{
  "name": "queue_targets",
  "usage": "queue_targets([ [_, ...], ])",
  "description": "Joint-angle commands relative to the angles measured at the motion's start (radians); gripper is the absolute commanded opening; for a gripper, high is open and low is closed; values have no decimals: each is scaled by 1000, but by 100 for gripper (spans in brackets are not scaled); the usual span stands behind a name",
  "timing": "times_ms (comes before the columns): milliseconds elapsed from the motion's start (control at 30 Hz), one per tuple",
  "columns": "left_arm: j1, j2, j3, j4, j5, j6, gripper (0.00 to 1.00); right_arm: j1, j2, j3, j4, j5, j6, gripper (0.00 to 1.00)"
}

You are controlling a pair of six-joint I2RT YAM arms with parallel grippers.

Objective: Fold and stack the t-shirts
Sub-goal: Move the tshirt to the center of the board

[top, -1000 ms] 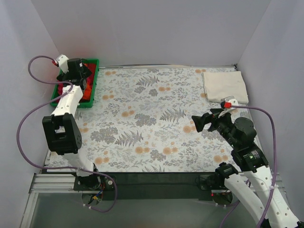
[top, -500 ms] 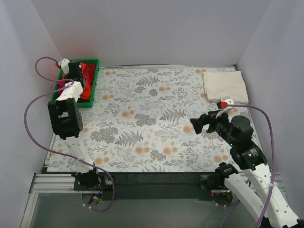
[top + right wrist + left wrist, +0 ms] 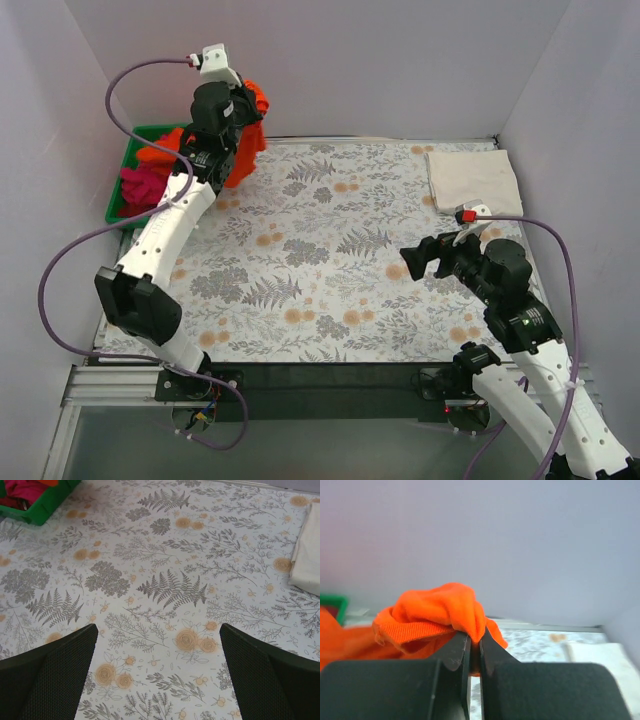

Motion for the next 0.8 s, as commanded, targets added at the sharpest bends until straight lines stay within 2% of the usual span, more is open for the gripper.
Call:
queue_targets([
  [0, -57, -115, 136, -54, 171, -48, 0, 3, -2, 65, 25, 16, -17, 98],
  [100, -73, -175, 179, -123, 350, -163, 0, 3, 2, 78, 23, 35, -24, 98],
  [233, -71, -256, 95, -156, 467, -277, 0, 3, 14, 88, 23, 43, -30, 98],
  [267, -71, -294, -52, -156, 447, -298, 3, 3, 31, 90, 23, 37, -29, 98],
  [333, -73, -328, -106, -160, 379, -304, 5, 3, 46, 90, 22, 26, -21, 98],
  [367, -73, -362, -243, -159, 333, -303, 6, 3, 60, 87, 20, 20, -18, 98],
  [400, -71, -376, -306, -154, 203, -308, 8, 3, 67, 82, 19, 11, -12, 98],
  [433, -67, -382, -383, -133, 155, -305, 11, 3, 77, 76, 17, -10, -9, 98],
  [467, -48, -382, -490, -124, 115, -295, 20, 3, 103, 67, 7, -20, -3, 98],
  [533, -5, -338, -566, -124, 44, -285, 30, 3, 136, 62, -12, -41, 18, 97],
  [567, 40, -316, -595, -136, 32, -285, 41, 3, 175, 62, -33, -52, 22, 95],
  [633, 70, -264, -597, -189, 10, -277, 56, 3, 218, 65, -56, -72, 29, 91],
  [667, 71, -255, -591, -205, 9, -272, 69, 3, 238, 67, -69, -76, 34, 89],
  [767, 65, -276, -589, -246, 76, -275, 83, 3, 329, 56, -92, -106, 46, 86],
])
